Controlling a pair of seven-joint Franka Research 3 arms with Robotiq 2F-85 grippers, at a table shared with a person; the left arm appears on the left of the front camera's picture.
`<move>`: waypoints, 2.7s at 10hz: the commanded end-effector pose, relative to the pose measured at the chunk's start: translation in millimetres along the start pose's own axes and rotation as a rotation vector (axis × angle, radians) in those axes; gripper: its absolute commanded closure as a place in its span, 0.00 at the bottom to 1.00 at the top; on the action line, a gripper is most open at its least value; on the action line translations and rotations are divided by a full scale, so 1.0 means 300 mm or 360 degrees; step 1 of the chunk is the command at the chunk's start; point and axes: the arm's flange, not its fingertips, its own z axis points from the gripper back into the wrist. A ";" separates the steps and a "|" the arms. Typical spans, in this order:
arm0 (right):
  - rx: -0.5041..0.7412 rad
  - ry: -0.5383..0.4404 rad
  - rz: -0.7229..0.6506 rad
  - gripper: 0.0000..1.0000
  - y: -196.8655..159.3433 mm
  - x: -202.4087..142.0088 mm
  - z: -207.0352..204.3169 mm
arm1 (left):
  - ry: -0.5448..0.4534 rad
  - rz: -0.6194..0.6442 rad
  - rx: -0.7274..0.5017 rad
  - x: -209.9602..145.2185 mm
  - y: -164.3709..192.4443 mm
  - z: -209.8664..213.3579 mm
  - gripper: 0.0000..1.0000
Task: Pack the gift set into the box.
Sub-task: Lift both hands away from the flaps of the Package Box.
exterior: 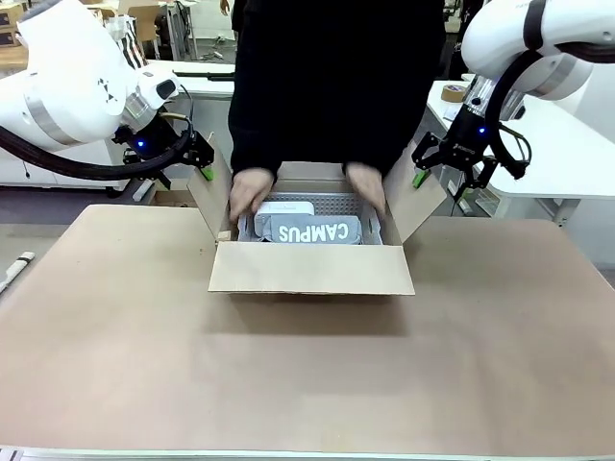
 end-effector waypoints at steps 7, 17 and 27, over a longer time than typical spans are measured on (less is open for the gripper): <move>-0.0030 -0.0005 0.0003 0.00 0.002 -0.003 0.010 | 0.0001 0.0014 0.0022 -0.001 -0.001 0.008 0.00; -0.0030 -0.0005 0.0003 0.00 0.002 -0.003 0.010 | 0.0001 0.0014 0.0022 -0.001 -0.001 0.008 0.00; 0.1541 0.0214 0.0382 0.00 -0.418 -0.249 0.449 | -0.0184 -0.0255 -0.1919 -0.245 0.258 0.462 0.00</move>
